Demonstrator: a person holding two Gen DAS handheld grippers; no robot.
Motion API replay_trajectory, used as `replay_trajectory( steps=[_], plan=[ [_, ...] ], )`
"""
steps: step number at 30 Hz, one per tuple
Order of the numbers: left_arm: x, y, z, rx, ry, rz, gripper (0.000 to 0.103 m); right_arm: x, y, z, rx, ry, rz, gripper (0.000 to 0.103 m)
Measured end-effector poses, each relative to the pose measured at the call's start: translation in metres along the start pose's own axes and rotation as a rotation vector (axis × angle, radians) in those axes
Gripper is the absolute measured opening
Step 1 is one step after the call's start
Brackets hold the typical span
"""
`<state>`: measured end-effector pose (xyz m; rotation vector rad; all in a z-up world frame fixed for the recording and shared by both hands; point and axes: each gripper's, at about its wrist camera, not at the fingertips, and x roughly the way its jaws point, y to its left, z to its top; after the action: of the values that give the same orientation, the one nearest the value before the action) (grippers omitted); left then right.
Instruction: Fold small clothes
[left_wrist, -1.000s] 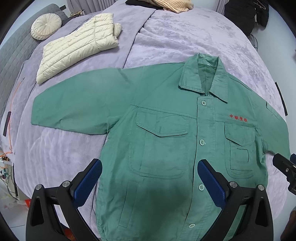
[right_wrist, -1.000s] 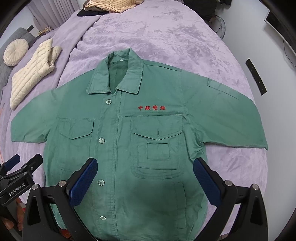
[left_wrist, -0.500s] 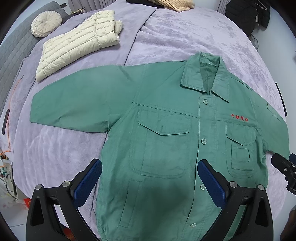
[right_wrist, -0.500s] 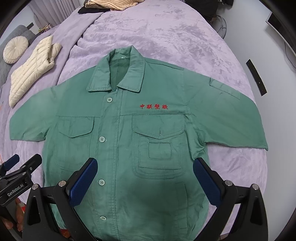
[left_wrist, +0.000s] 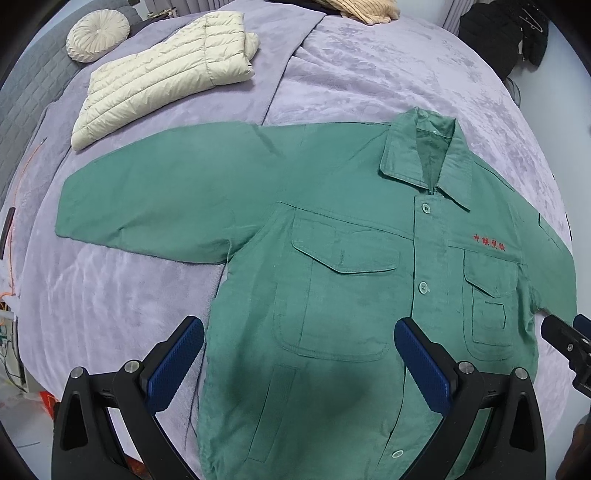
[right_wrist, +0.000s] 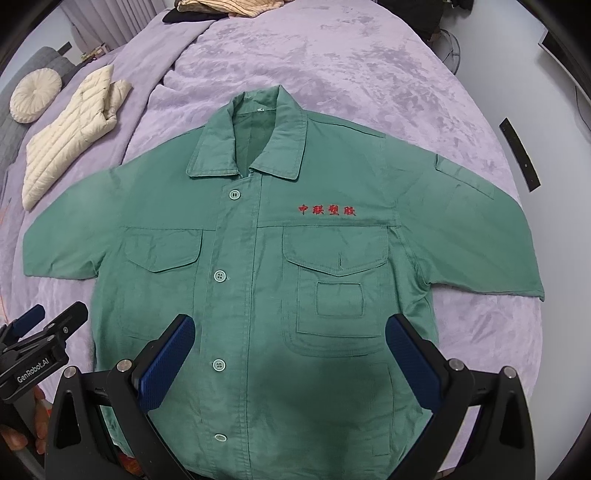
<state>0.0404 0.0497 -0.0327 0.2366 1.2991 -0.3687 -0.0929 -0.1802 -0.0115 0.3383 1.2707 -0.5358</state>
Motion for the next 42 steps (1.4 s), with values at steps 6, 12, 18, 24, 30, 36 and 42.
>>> replay_trajectory(
  steps=[6,12,18,24,30,36,42],
  plan=[
    [0.028,0.066,0.007,-0.136,-0.031,-0.067,0.103,0.011,0.03,-0.005,-0.049,0.003,0.034,0.103],
    [0.066,0.167,0.012,-0.298,-0.078,0.004,0.103,0.027,0.084,-0.013,-0.141,0.016,0.101,0.103],
    [0.112,0.267,0.017,-0.494,-0.107,0.009,0.103,0.048,0.133,-0.022,-0.213,0.071,0.129,0.103],
    [0.149,0.337,0.037,-0.668,-0.178,-0.053,0.103,0.071,0.166,-0.032,-0.268,0.122,0.13,0.103],
    [0.148,0.369,0.054,-0.719,-0.259,0.008,0.031,0.084,0.181,-0.036,-0.282,0.147,0.133,0.103],
    [0.108,0.363,0.053,-0.627,-0.371,-0.078,0.006,0.083,0.181,-0.035,-0.277,0.134,0.15,0.103],
    [0.028,0.273,0.084,-0.367,-0.527,-0.153,0.006,0.076,0.164,-0.03,-0.227,0.103,0.162,0.103]
  ],
)
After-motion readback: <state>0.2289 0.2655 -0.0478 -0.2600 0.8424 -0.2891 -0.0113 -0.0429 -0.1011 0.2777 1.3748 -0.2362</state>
